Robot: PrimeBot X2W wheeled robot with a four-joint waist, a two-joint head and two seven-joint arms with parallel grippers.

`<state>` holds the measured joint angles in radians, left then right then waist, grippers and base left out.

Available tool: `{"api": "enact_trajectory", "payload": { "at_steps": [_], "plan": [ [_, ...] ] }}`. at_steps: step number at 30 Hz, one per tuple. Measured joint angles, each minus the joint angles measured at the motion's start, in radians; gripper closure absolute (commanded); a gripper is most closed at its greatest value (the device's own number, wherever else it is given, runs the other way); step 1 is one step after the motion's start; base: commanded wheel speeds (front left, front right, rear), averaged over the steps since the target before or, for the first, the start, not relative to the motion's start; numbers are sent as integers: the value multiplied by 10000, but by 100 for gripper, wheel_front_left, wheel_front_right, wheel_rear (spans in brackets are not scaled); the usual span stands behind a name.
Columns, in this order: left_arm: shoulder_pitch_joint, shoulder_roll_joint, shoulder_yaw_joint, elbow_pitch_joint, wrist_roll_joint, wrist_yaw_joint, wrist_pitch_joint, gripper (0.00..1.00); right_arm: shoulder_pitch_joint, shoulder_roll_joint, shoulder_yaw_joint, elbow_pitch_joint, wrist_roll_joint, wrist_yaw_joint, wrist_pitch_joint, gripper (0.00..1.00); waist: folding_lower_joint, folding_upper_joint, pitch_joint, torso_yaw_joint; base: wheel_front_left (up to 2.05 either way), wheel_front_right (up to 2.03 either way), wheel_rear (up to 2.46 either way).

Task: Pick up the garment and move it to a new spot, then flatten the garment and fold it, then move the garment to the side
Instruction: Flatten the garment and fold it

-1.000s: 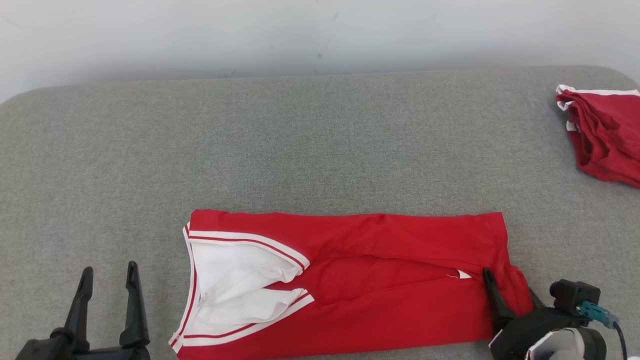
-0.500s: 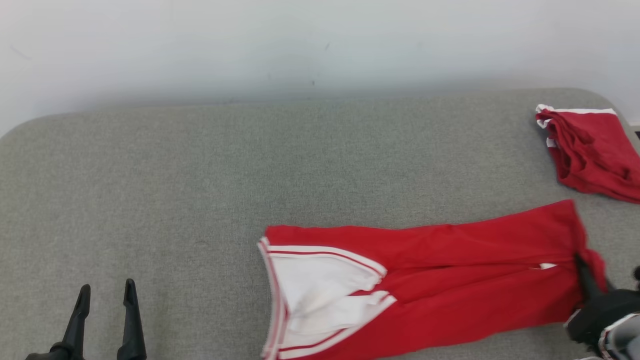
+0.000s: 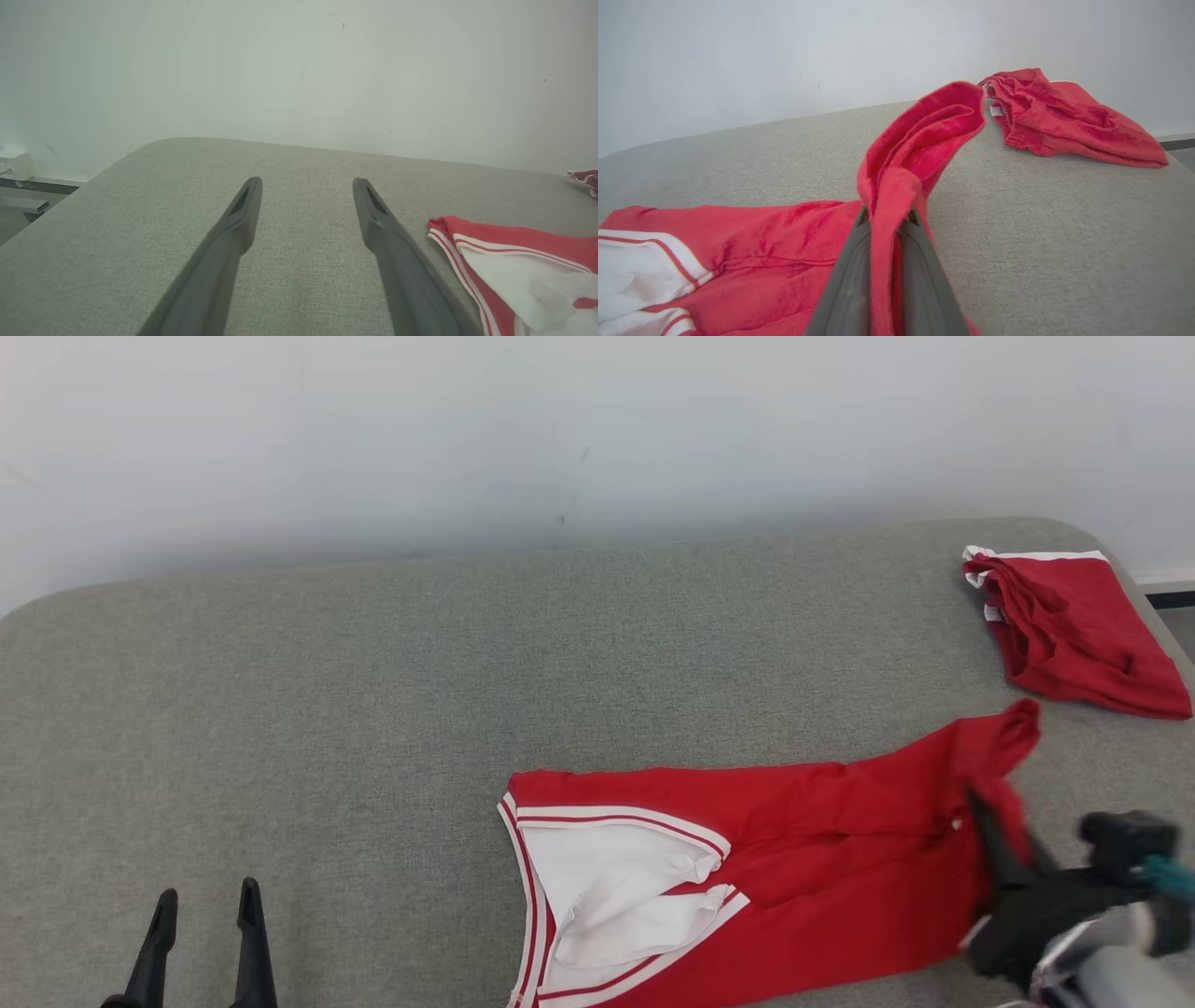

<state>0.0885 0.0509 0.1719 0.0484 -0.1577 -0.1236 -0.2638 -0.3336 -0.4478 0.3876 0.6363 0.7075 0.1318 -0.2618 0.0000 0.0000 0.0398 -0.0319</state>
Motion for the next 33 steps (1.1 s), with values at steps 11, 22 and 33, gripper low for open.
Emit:
{"api": "enact_trajectory", "payload": {
  "at_steps": [11,22,33],
  "plan": [
    [-67,-4,-290,50,-42,88,0,0,64,1923,1714,-1354,-372,0,81,100,0,0,95,276,0,0,0],
    [-267,-2,-464,146,-84,104,0,0,-360,3578,2821,-711,-416,0,88,100,1,0,268,876,0,0,0],
    [-413,-4,-654,330,-215,226,0,0,-681,3946,3281,-98,-52,0,13,0,1,0,370,1068,0,0,0]
  ]
}}
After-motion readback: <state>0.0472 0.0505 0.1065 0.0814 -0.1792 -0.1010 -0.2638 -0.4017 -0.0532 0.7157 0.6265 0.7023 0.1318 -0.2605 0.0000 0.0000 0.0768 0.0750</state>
